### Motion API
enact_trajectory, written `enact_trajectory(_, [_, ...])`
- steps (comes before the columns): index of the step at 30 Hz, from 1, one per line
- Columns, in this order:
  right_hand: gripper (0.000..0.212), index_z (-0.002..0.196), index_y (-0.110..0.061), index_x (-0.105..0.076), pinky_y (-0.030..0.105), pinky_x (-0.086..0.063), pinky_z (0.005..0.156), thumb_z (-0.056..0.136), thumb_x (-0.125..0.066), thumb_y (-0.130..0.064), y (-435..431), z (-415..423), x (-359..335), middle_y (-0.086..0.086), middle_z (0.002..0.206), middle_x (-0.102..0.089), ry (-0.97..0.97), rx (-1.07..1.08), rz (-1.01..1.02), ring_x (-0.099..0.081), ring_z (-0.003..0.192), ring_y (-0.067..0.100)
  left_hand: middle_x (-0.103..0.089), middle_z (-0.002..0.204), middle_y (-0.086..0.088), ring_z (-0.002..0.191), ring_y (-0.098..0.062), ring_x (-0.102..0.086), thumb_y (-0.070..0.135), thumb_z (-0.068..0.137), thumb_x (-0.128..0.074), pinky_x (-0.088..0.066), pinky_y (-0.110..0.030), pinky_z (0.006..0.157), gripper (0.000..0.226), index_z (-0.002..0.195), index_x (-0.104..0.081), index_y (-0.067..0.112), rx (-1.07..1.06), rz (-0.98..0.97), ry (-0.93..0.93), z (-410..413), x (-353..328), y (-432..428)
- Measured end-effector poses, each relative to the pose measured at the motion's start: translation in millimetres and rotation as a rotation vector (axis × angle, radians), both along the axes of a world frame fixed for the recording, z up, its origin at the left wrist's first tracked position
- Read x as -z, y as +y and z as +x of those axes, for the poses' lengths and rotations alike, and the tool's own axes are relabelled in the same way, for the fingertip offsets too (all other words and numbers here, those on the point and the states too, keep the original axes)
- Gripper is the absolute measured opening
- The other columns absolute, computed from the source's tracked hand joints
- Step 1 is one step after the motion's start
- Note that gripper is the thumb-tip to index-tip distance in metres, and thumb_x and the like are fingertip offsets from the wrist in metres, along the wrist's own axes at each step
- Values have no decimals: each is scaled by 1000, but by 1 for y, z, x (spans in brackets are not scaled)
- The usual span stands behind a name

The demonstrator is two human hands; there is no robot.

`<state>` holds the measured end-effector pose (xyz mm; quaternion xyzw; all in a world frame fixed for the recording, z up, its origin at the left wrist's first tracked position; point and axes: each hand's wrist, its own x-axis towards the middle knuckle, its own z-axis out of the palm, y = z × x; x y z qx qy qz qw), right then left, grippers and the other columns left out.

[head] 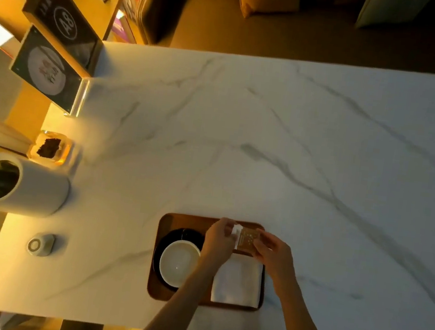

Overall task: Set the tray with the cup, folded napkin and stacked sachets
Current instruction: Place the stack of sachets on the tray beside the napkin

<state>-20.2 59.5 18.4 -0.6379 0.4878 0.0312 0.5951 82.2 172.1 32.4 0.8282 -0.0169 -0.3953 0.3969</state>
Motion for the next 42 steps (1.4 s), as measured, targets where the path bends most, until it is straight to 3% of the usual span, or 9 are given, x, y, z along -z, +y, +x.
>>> enact_trajectory(3, [33, 119, -8, -65, 31, -56, 82, 87, -67, -11, 3, -7, 18, 9, 108, -69, 39, -27, -76, -67, 97, 22, -67, 103, -1, 91, -12, -64, 8, 92, -57, -58, -29, 77, 23, 114, -64, 15, -74, 47, 19, -14, 15, -3])
enact_trajectory(8, [29, 116, -12, -66, 22, -53, 82, 88, -67, -16, 6, -3, 38, 6, 108, -71, 75, -31, -152, -65, 95, 15, -66, 110, -3, 97, -14, -63, 13, 98, -55, -57, -33, 84, 23, 120, -61, 13, -141, 117, -53, -23, 35, -6])
enact_trajectory(15, [29, 120, -15, -62, 6, -43, 72, 91, -62, -19, 14, 4, 56, 4, 110, -71, 89, -83, -270, -60, 89, 5, -53, 120, 2, 97, -6, -53, 15, 99, -53, -48, -19, 84, 30, 129, -55, 19, -30, 121, -165, -30, 53, 0])
enact_trajectory(20, [34, 125, -14, -57, 15, -48, 77, 93, -60, -25, 11, 1, 60, 6, 113, -69, 97, -170, -294, -64, 95, 12, -51, 125, -1, 100, -9, -54, 15, 98, -55, -50, -20, 82, 34, 131, -51, 20, 66, 115, -160, -26, 58, 4])
enact_trajectory(24, [44, 133, -19, -47, 29, -54, 89, 92, -60, -31, 4, -9, 59, 2, 122, -62, 61, -277, -350, -62, 105, 15, -48, 132, -3, 115, -19, -52, 11, 91, -63, -53, -31, 94, 47, 133, -45, 20, 224, 142, -235, -23, 54, 10])
enact_trajectory(30, [48, 128, -21, -52, 30, -39, 105, 84, -69, -30, -7, -13, 65, -1, 150, -40, -114, -839, -677, -40, 136, 19, -45, 138, -3, 129, -22, -42, 8, 84, -71, -41, -32, 104, 51, 128, -46, 16, 594, 148, -508, -28, 53, 13])
enact_trajectory(33, [48, 126, -15, -57, 36, -51, 98, 82, -70, -31, -11, -12, 66, 4, 140, -53, -145, -920, -735, -54, 125, 22, -44, 140, 0, 131, -21, -40, 15, 86, -72, -43, -36, 107, 52, 130, -45, 19, 707, 138, -545, -27, 57, 10])
enact_trajectory(38, [50, 121, -5, -60, 32, -57, 79, 78, -75, -27, -14, -9, 71, 11, 109, -69, -179, -890, -857, -70, 91, 24, -50, 132, -2, 125, -23, -45, -3, 77, -72, -45, -36, 102, 62, 128, -45, 18, 796, 112, -591, -18, 64, 6])
enact_trajectory(42, [45, 117, -4, -62, 33, -57, 81, 81, -73, -28, -13, -8, 72, 13, 111, -68, -172, -915, -881, -68, 95, 26, -52, 126, -5, 117, -23, -49, -2, 75, -74, -48, -35, 99, 66, 128, -42, 18, 843, 121, -610, -15, 66, 6])
